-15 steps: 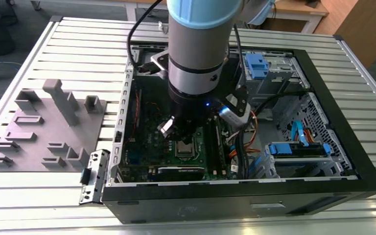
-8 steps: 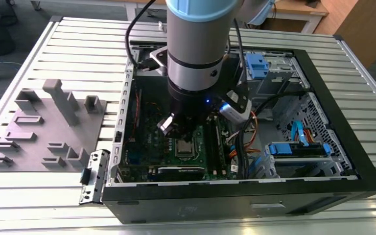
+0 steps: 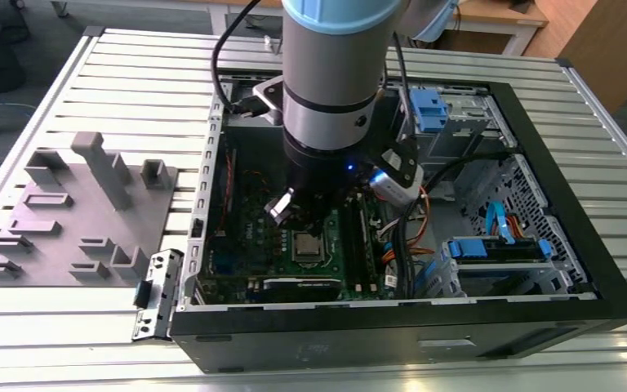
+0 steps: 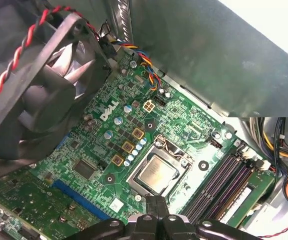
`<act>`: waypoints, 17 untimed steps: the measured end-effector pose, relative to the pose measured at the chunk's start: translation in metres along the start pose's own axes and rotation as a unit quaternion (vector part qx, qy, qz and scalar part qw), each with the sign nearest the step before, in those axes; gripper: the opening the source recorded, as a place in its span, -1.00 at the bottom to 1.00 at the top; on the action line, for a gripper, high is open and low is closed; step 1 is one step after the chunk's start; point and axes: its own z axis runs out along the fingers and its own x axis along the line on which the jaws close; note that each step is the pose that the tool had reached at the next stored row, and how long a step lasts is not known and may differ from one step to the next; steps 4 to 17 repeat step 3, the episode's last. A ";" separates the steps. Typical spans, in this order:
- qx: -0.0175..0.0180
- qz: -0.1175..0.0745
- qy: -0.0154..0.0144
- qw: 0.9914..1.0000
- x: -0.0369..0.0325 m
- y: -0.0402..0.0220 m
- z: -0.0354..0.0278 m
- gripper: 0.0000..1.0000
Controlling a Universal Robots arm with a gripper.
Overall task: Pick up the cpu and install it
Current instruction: 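Install the first cpu locking lever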
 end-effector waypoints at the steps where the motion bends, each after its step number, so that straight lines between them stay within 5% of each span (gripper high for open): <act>1: 0.000 0.000 0.000 1.000 -0.0001 0.0000 0.0000 -0.79; 17: 0.000 0.000 0.000 1.000 -0.0001 0.0000 0.0000 -0.79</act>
